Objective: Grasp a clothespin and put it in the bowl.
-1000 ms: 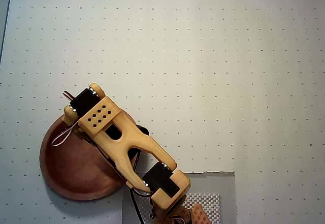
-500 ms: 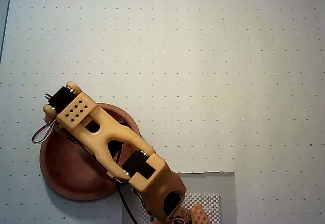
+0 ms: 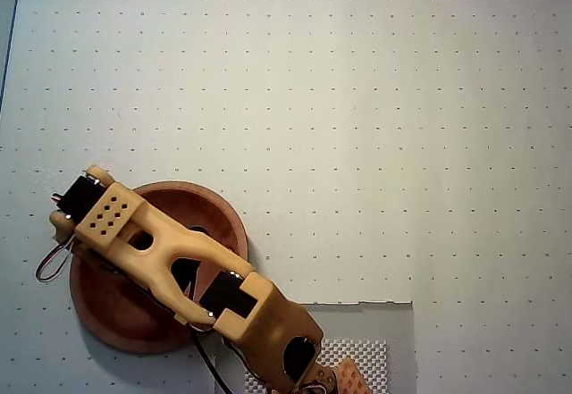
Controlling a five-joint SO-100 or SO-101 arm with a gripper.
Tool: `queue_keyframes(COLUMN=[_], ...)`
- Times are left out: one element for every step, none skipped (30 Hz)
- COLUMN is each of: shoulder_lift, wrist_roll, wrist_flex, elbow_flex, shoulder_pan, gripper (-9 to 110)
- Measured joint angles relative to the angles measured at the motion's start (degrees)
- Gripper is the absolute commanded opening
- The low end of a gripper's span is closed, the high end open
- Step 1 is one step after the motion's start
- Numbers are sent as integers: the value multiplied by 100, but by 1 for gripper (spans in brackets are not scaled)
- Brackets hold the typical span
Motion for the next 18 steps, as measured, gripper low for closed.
queue_keyframes(shoulder_lift=[0, 0, 0, 0, 0, 0, -18, -97, -158, -246, -316, -352, -387, -396, -404, -404, -404, -404], wrist_roll=[26, 62, 79, 88, 97, 105, 123, 149, 149, 149, 149, 149, 149, 149, 149, 149, 149, 149], wrist_flex=[0, 0, 0, 0, 0, 0, 0, 0, 0, 0, 0, 0, 0, 0, 0, 0, 0, 0], elbow_flex=[0, 0, 0, 0, 0, 0, 0, -9, -9, -9, -9, -9, -9, -9, -9, -9, -9, -9], shoulder_pan=[-26, -35, -35, -18, 0, 9, 9, 0, 0, -9, 0, 18, 53, 88, 123, 141, 158, 158], gripper=[-2, -2, -2, -2, -2, -1, 1, 3, 5, 9, 10, 12, 13, 14, 14, 14, 14, 14])
